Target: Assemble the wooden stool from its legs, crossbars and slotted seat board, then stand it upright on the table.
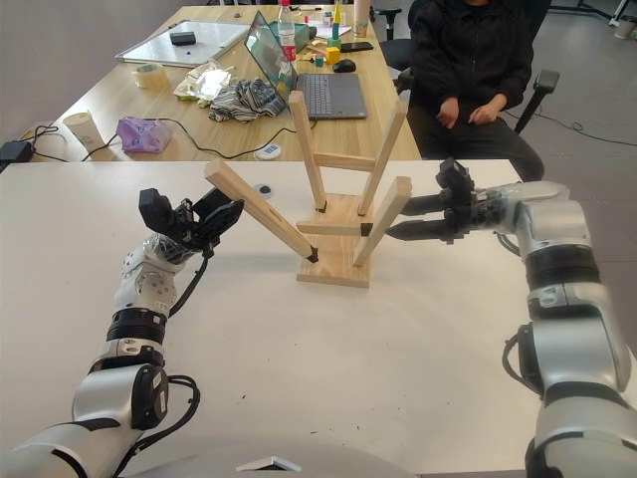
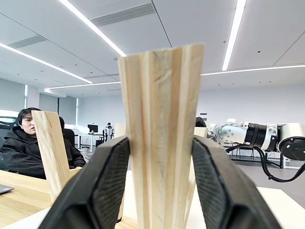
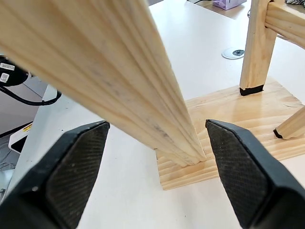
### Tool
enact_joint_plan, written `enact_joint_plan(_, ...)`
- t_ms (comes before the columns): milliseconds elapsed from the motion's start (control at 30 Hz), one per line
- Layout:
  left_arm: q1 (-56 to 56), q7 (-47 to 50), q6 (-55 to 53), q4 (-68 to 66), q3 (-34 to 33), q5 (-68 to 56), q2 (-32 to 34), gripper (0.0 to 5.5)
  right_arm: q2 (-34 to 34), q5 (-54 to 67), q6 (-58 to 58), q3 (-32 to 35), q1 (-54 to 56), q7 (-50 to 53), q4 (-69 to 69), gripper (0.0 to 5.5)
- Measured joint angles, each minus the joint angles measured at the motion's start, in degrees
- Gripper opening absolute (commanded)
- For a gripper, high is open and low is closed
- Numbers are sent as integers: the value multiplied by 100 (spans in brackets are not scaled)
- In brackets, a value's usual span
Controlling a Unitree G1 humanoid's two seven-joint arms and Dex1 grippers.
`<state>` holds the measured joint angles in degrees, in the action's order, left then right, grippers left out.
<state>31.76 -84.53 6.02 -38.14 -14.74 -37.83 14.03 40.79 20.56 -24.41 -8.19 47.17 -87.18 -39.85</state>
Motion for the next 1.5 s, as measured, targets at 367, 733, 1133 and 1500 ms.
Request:
enact_joint_plan(367,-130,-53,-99,84,-31,7,149,199,-196,194,-330,237,-286,-78,1054,251)
enact_joint_plan(733,-958,-286,-878,1472,114,-106,584,199,64,243,-212,-213,-187,-469,1068,238)
enact_joint_plan(1133,-978,-350,-575,1437,380,-88,346,199,1017,1390,169,-2120,520,-439,944,235)
enact_joint_plan(1500,-487,-745,-331,881,877,280,832,199,1407,1917,461,-2998,864,-369,825,235)
